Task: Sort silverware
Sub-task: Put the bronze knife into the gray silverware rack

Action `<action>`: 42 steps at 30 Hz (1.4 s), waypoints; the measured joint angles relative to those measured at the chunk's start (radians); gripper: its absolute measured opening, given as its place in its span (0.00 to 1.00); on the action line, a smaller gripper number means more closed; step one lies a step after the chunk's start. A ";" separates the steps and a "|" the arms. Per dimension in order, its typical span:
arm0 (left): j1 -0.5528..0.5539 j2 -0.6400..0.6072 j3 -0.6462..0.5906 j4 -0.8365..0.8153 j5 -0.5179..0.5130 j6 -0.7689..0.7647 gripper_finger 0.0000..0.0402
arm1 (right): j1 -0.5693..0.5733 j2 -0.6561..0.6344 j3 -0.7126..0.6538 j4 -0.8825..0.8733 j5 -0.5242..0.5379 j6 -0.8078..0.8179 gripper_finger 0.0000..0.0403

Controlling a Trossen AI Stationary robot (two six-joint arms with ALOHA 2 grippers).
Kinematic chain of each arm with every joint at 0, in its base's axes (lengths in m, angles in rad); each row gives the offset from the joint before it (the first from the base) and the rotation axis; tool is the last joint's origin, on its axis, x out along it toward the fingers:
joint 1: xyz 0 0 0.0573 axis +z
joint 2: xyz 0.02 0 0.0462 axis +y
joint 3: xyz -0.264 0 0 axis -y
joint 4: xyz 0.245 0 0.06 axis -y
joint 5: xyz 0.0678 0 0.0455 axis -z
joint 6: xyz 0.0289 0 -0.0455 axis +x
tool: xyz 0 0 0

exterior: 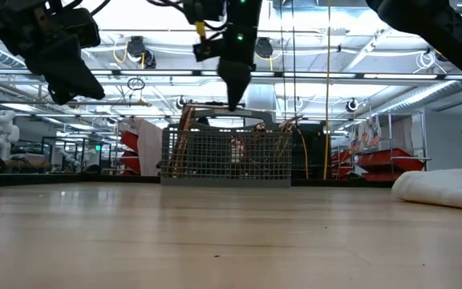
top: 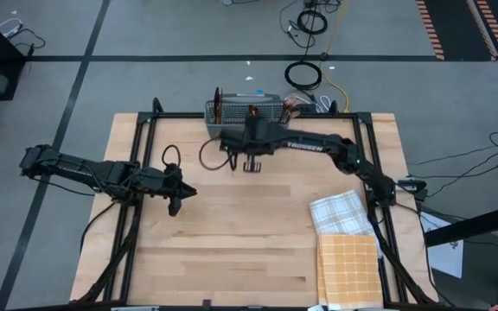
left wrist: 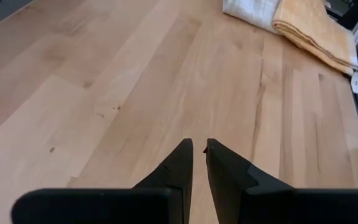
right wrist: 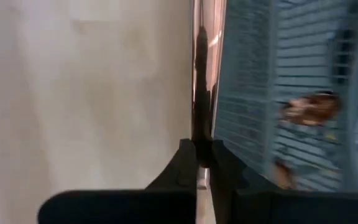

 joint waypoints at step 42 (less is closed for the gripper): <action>0.000 0.000 -0.009 -0.029 -0.164 0.002 0.13 | -0.130 0.028 0.006 0.755 0.238 -1.873 0.00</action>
